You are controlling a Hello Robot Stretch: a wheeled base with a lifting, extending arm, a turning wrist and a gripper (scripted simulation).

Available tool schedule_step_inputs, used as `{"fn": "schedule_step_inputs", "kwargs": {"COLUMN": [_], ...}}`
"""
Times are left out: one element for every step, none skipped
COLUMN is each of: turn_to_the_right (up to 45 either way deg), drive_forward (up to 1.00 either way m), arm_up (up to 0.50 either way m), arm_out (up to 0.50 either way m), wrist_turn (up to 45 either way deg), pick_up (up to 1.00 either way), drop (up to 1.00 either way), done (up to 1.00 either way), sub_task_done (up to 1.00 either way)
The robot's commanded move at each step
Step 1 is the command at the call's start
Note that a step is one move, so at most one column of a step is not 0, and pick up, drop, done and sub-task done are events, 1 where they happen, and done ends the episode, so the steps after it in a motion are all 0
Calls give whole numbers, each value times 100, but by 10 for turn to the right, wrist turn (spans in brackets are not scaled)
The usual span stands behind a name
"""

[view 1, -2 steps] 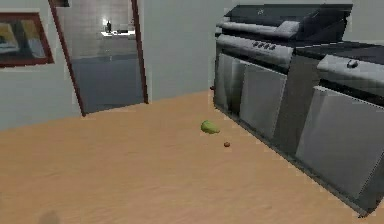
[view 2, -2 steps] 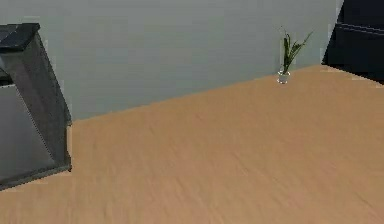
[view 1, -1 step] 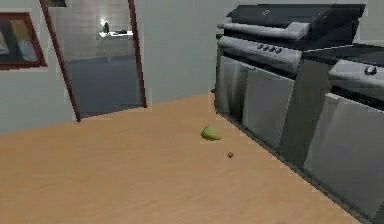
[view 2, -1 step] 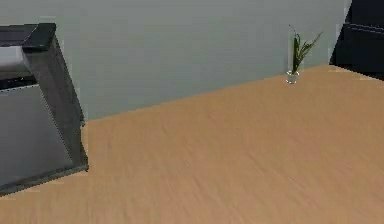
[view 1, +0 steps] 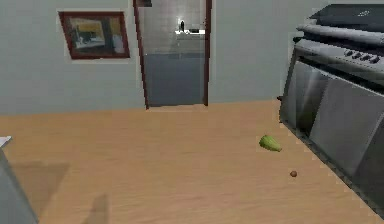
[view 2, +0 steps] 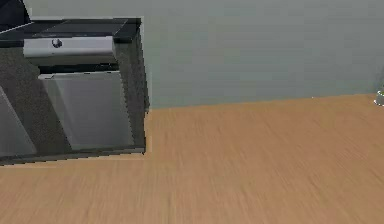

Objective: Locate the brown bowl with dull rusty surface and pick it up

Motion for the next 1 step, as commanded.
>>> {"fn": "schedule_step_inputs", "kwargs": {"turn_to_the_right": [0], "drive_forward": [10], "arm_up": [0], "arm_out": [0], "wrist_turn": [0], "pick_up": [0], "drop": [0], "done": [0], "sub_task_done": [0]}}
